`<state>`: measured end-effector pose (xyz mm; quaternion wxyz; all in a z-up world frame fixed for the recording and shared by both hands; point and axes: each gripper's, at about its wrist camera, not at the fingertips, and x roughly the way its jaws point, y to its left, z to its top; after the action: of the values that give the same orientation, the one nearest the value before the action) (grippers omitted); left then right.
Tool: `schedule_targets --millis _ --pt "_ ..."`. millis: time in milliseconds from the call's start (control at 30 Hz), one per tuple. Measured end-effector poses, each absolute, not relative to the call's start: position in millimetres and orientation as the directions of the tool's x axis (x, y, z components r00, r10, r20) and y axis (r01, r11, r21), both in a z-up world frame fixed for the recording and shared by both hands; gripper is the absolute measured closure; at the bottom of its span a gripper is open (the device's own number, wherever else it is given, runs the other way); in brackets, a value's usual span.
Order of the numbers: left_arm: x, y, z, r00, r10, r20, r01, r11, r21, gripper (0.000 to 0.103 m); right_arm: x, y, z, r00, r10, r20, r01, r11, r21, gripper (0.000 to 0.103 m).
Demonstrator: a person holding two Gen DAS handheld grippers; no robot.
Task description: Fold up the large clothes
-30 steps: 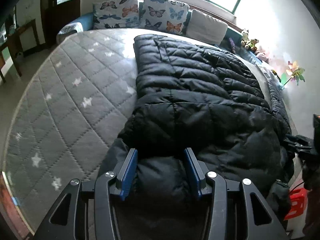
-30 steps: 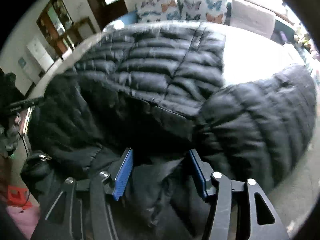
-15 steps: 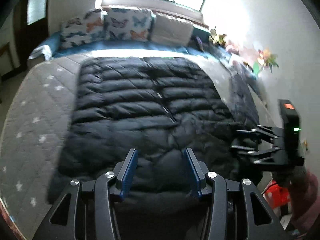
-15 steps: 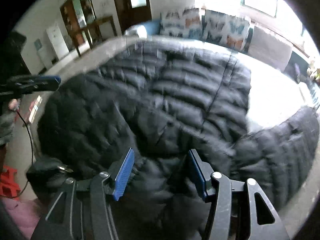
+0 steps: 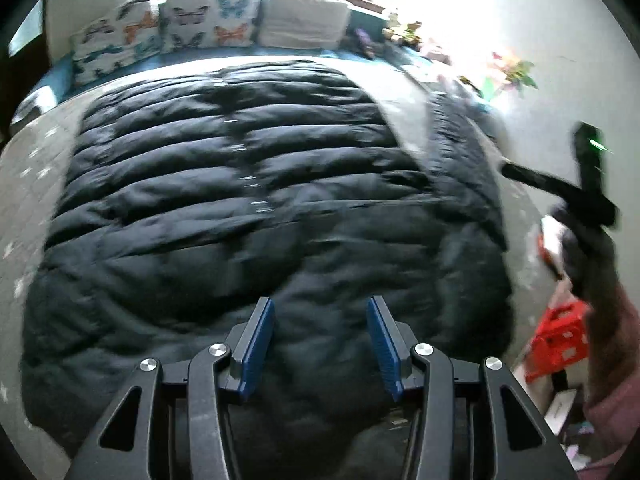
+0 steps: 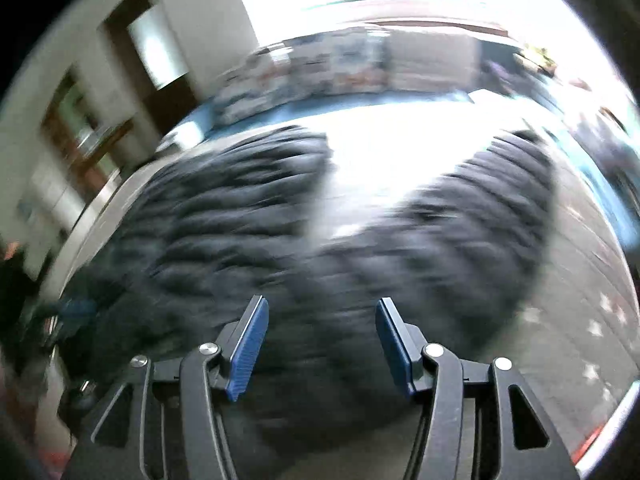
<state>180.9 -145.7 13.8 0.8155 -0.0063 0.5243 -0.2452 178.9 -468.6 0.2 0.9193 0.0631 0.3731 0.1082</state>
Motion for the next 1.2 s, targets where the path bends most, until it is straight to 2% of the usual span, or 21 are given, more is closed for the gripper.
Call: schedule_targets --millis 233,300,400,567,633,700,767,933,1133,1200 --pt "183.7 -203.5 13.1 0.244 -0.454 -0.857 0.501 0.816 -0.290 0.051 221.2 -579.8 -24.0 0.703 0.159 -0.693 0.135 0.927 0.350 0.043" --pt "184.5 -210.7 11.7 0.228 -0.462 -0.857 0.513 0.805 -0.297 0.051 230.3 -599.6 -34.0 0.703 0.179 -0.688 0.176 0.894 0.412 0.043" --pt "188.1 -218.9 11.3 0.204 -0.473 -0.857 0.523 0.793 -0.313 0.051 243.8 -614.0 -50.0 0.706 0.222 -0.672 0.215 0.837 0.503 0.043" --pt "196.3 -232.9 11.0 0.180 -0.484 -0.856 0.537 0.778 -0.326 0.051 256.0 -628.3 -56.0 0.749 0.329 -0.576 0.159 0.753 0.638 0.045" --pt "199.1 -240.9 9.1 0.174 -0.485 -0.857 0.544 0.773 -0.327 0.051 263.3 -627.7 -58.8 0.759 0.353 -0.547 0.155 0.718 0.678 0.053" --pt "200.6 -247.5 6.7 0.168 -0.482 -0.860 0.547 0.771 -0.325 0.051 266.0 -629.9 -63.1 0.763 0.376 -0.526 0.158 0.680 0.716 0.075" --pt "202.9 -252.8 3.3 0.159 -0.479 -0.863 0.545 0.772 -0.328 0.051 266.0 -632.7 -70.1 0.769 0.404 -0.495 0.156 0.632 0.759 0.089" --pt "213.1 -262.0 -3.5 0.142 -0.503 -0.852 0.523 0.769 -0.367 0.051 244.8 -633.4 -50.0 0.819 0.427 -0.384 0.079 0.578 0.812 0.095" --pt "228.1 -275.0 -24.6 0.120 -0.483 -0.867 0.487 0.790 -0.372 0.052 201.4 -599.2 44.3 0.862 0.425 -0.275 -0.099 0.673 0.733 0.096" --pt "227.6 -268.6 -19.9 0.116 -0.511 -0.852 0.475 0.782 -0.405 0.052 182.8 -577.8 77.7 0.867 0.450 -0.214 -0.189 0.694 0.695 0.098"
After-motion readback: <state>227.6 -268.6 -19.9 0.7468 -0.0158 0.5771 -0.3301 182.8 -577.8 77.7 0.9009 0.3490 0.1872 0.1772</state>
